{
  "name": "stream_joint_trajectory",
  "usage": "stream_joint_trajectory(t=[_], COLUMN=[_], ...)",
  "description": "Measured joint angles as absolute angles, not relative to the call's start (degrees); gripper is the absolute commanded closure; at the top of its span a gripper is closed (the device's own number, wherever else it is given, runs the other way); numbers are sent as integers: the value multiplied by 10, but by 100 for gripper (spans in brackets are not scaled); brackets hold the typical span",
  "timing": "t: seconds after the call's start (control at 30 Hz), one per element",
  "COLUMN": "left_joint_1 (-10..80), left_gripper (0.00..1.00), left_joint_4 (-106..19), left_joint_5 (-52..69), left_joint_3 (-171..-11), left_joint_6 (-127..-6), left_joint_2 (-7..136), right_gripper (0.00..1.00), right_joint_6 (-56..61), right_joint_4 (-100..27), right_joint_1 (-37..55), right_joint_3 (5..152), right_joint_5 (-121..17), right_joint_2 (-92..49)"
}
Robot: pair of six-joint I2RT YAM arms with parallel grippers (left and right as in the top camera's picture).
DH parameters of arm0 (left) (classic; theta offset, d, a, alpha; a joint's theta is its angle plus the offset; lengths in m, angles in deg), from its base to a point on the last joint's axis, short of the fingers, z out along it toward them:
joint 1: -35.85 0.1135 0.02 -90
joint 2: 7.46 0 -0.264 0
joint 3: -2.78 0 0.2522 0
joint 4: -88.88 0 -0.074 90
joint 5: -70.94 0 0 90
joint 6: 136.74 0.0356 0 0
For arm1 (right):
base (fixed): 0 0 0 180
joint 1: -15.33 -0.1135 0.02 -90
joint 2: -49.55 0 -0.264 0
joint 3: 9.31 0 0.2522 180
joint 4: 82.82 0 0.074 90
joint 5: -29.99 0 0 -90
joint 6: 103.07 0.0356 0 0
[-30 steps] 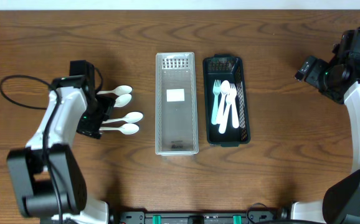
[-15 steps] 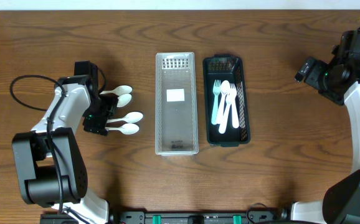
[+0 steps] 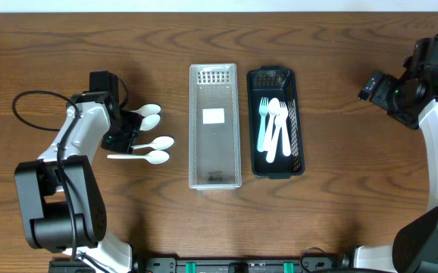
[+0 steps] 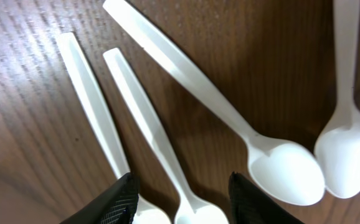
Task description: Pack container
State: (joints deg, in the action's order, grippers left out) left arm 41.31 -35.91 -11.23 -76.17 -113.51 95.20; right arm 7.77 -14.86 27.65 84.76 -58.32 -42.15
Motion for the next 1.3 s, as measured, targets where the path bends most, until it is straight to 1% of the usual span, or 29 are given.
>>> stream_joint_trajectory(t=[0.07,0.1,0.13,0.57,0.63,0.73,0.83,0.87,0.9,1.1,1.3], left_joint_1=[410,408,405,379,379,379,379,379,379,379,379], left_gripper=[49,46,45,47,51,62,81,89,94,94,94], left_joint_4=[-361,-362,-363,-372,-373,-373,-373,-374,-374,-383,-388], left_joint_5=[-113,-113,-113,-111,-116,-122,-125,-126,-127,-111,-41], left_joint_3=[-760,-759,-758,-751,-751,-751,-751,-751,-751,-751,-758], left_joint_6=[-1140,-1141,-1142,-1145,-1145,-1145,-1143,-1143,-1146,-1127,-1067], left_joint_2=[952,953,954,998,998,998,998,998,998,998,998], right_gripper=[1,1,1,1,1,1,1,1,1,1,1], right_joint_6=[78,78,78,78,78,78,78,78,78,78,78], right_joint_4=[-149,-149,-149,-144,-144,-144,-143,-143,-142,-137,-136], right_joint_1=[276,276,276,276,276,276,276,276,276,276,276], right_joint_3=[848,848,848,848,848,848,848,848,848,848,848], right_joint_5=[-583,-583,-583,-583,-583,-583,-583,-583,-583,-583,-583], right_joint_2=[-421,-421,-421,-421,-421,-421,-421,-422,-422,-422,-422])
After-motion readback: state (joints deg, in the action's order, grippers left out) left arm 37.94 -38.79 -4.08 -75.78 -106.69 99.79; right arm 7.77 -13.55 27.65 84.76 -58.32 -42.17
